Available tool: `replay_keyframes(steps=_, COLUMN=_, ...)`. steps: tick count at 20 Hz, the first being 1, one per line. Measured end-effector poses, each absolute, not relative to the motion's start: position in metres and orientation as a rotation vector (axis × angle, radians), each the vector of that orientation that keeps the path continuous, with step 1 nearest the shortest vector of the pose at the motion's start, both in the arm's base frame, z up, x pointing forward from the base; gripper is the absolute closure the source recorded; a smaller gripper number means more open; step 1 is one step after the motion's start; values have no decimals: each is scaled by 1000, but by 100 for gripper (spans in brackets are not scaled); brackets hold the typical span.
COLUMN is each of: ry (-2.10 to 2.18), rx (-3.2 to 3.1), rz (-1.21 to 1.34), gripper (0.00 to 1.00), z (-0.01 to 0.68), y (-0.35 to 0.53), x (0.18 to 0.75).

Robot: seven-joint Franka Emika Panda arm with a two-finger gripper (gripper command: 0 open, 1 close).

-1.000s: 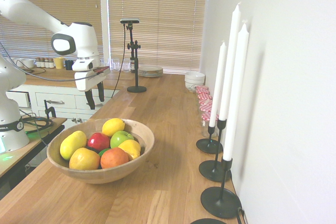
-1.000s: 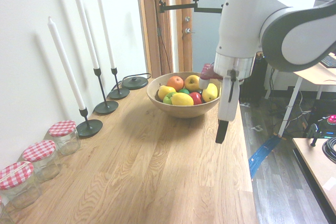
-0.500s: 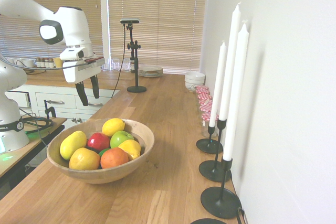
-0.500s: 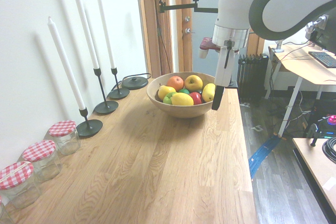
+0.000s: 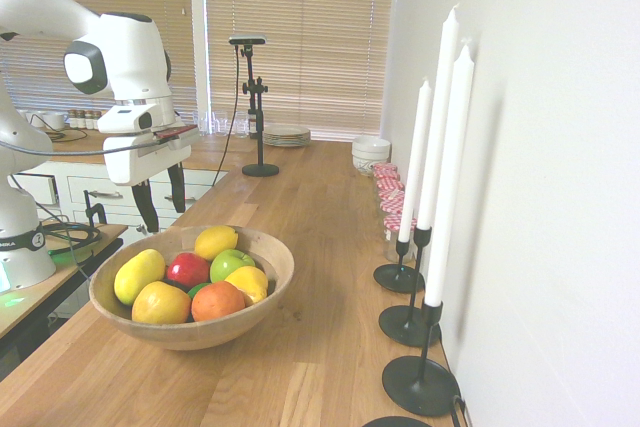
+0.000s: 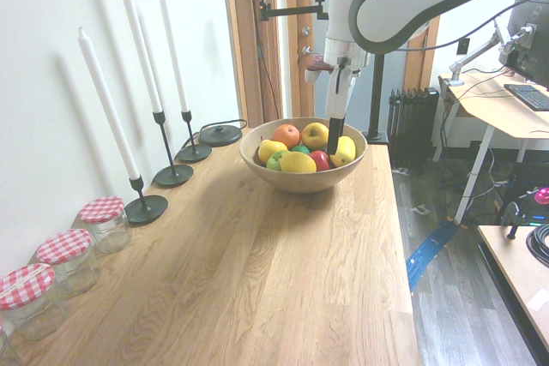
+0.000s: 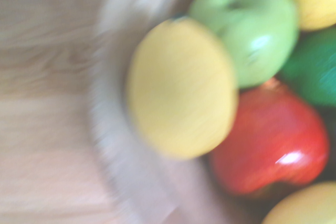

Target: Take yellow lemon out of the basket

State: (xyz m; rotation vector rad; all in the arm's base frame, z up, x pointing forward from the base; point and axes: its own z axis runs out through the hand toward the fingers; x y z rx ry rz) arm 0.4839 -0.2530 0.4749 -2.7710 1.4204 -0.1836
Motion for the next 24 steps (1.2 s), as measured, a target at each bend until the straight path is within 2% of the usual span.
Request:
replay_keyframes(steps=11, ry=1365, rx=-2809, rz=-94, gripper=0, z=442, y=-261, x=547)
replay_keyframes(steps=24, ry=1352, rx=-2800, rz=-99, gripper=0, z=424, y=-258, x=574)
